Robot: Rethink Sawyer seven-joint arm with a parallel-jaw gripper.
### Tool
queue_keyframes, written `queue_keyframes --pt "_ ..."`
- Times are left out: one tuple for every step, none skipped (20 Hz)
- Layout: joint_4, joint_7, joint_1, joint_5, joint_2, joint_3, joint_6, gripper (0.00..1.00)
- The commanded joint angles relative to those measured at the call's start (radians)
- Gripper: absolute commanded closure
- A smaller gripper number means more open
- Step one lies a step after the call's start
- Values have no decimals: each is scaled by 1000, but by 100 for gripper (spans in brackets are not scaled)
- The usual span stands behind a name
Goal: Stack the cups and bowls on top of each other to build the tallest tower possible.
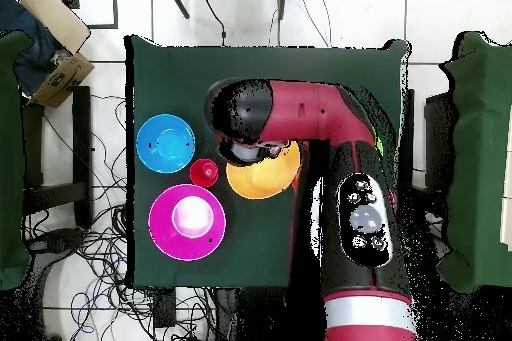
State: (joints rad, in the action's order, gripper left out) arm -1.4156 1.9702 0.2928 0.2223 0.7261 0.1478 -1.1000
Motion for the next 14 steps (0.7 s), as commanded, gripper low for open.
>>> queue_keyframes --pt "-165 -120 101 24 -20 58 182 0" --pt "-173 -166 119 38 -24 73 184 0" --pt "-180 -212 137 52 -28 88 186 0" --pt "-183 -241 147 66 -30 96 179 0" --pt "-182 -268 156 81 -32 102 169 0" --pt "-185 -283 165 93 -32 106 166 0" --pt "-191 -291 173 102 -30 109 165 0" --pt "-199 -296 182 109 -29 112 169 0" --pt "-211 -296 191 113 -25 115 175 0" --pt "-223 -297 198 119 -20 119 184 0" --pt "-235 -297 206 125 -15 122 193 0" --pt "-243 -298 213 130 -10 128 200 0" --pt "-246 -306 218 138 -6 134 191 0" --pt "-245 -314 221 150 -2 138 183 0"
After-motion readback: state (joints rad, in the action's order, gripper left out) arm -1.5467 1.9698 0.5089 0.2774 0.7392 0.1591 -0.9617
